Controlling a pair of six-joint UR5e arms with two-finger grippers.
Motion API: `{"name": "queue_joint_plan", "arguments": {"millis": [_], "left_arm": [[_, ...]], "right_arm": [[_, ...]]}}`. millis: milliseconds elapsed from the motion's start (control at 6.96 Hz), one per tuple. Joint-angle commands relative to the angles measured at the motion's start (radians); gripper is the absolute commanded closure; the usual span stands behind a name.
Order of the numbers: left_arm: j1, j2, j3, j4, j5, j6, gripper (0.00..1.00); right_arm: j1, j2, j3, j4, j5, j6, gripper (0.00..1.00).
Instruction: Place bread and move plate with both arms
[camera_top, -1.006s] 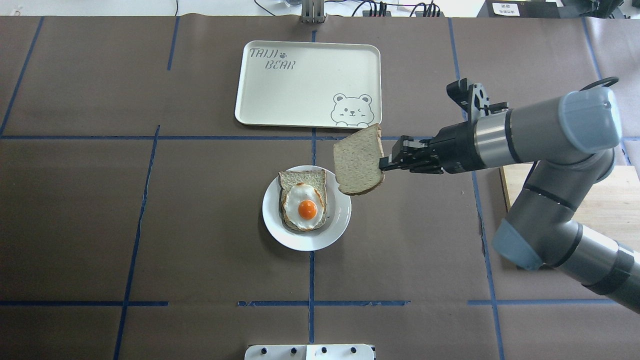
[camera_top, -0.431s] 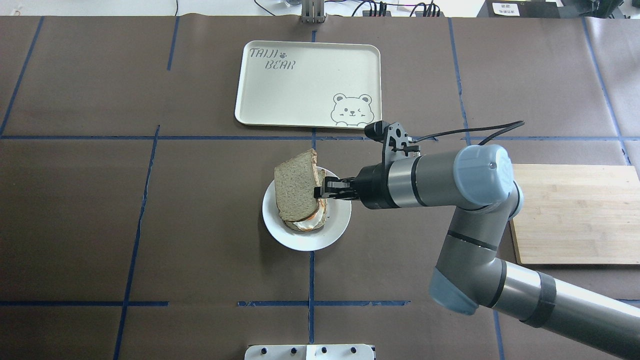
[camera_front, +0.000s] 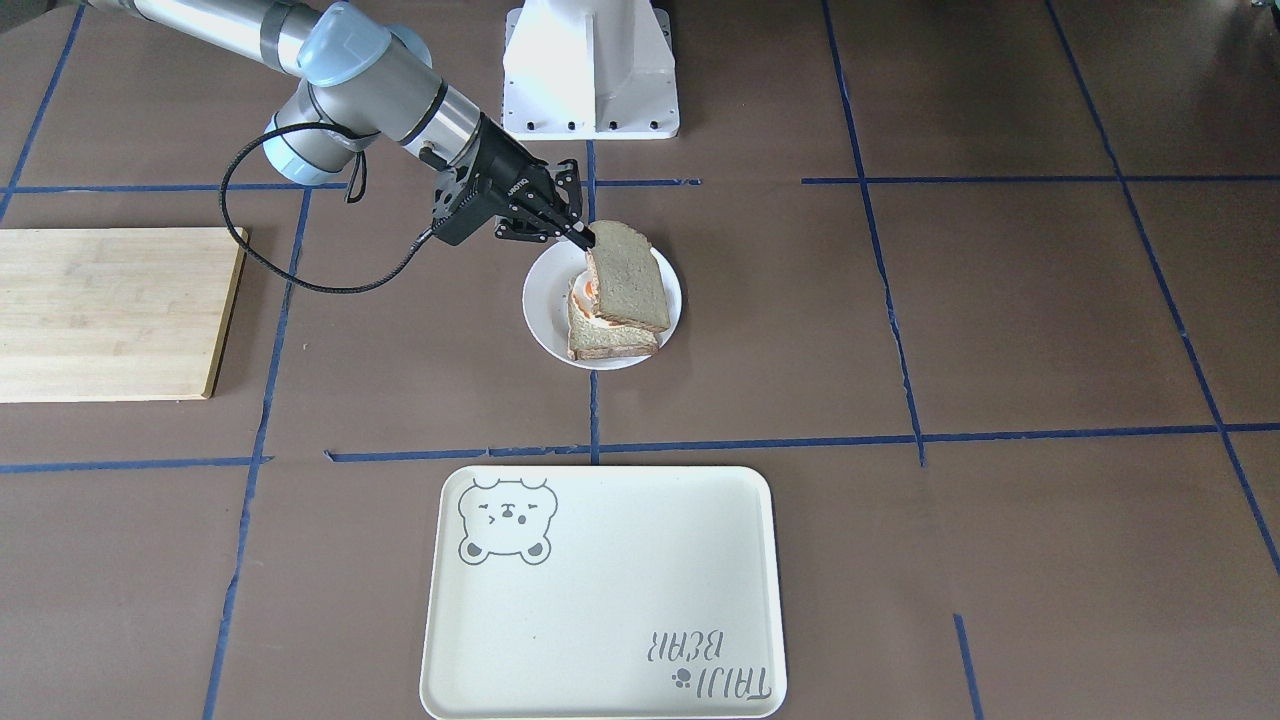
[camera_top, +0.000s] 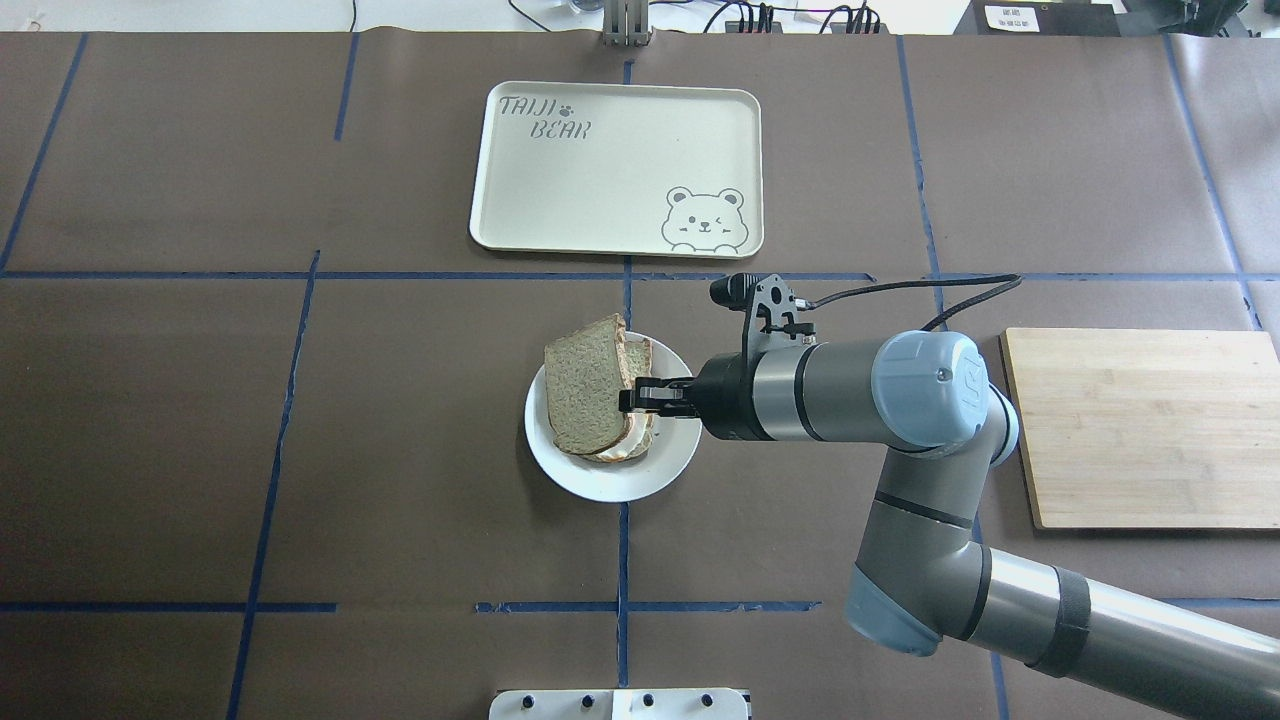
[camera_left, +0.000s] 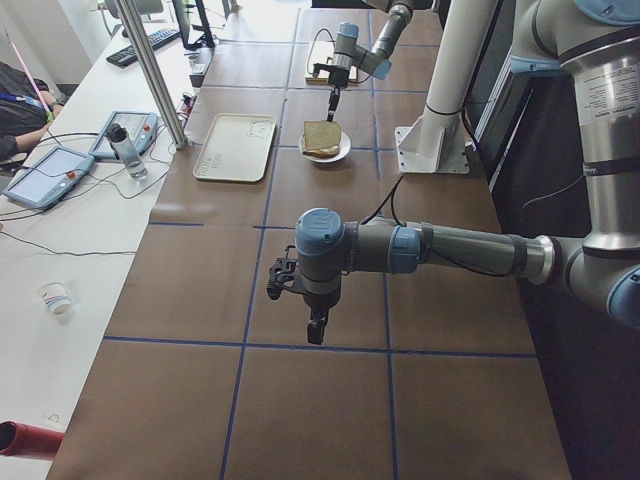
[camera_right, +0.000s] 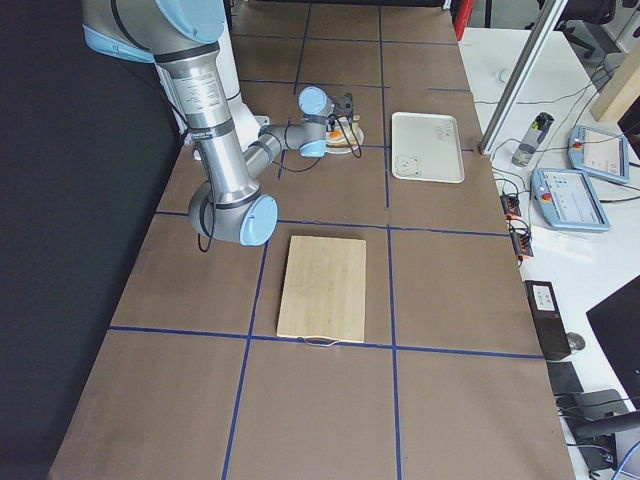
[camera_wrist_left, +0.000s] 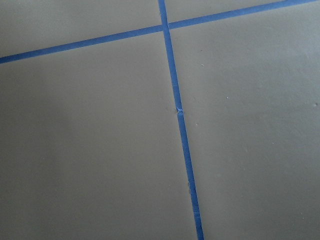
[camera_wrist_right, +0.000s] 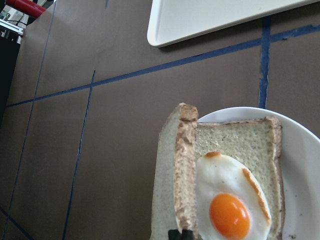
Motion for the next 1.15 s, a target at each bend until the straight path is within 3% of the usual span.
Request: {"name": "queue_joint_plan", "arguments": {"millis": [0, 288, 431, 575, 719, 862, 1006], "left_arm": [[0.000, 0.001, 0.000, 0.004, -0.001, 0.000, 0.00], [0.000, 0.001, 0.000, 0.007, 0.000, 0.000, 0.00], [0.000, 0.001, 0.000, 0.006, -0.001, 0.000, 0.00], [0.000, 0.001, -0.001, 0.006, -0.001, 0.000, 0.00], [0.000, 0.001, -0.001, 0.001, -0.001, 0.000, 0.00], [0.000, 0.001, -0.001, -0.002, -0.001, 0.000, 0.00], [0.000, 0.000, -0.001, -0.005, -0.001, 0.000, 0.00]], "right_arm": [[-0.008, -0.005, -0.034, -0.004, -0.037, -0.001, 1.00], [-0.020, -0.008, -0.070, -0.001, -0.068, -0.008, 0.99], [-0.020, -0.006, -0.080, -0.001, -0.069, -0.021, 0.91], [-0.019, -0.003, -0.080, -0.006, -0.069, -0.019, 0.32], [-0.015, -0.006, -0.077, -0.012, -0.075, -0.016, 0.00], [-0.008, -0.034, -0.068, -0.032, -0.066, -0.018, 0.00], [0.059, -0.039, -0.051, -0.156, 0.016, -0.024, 0.00]]}}
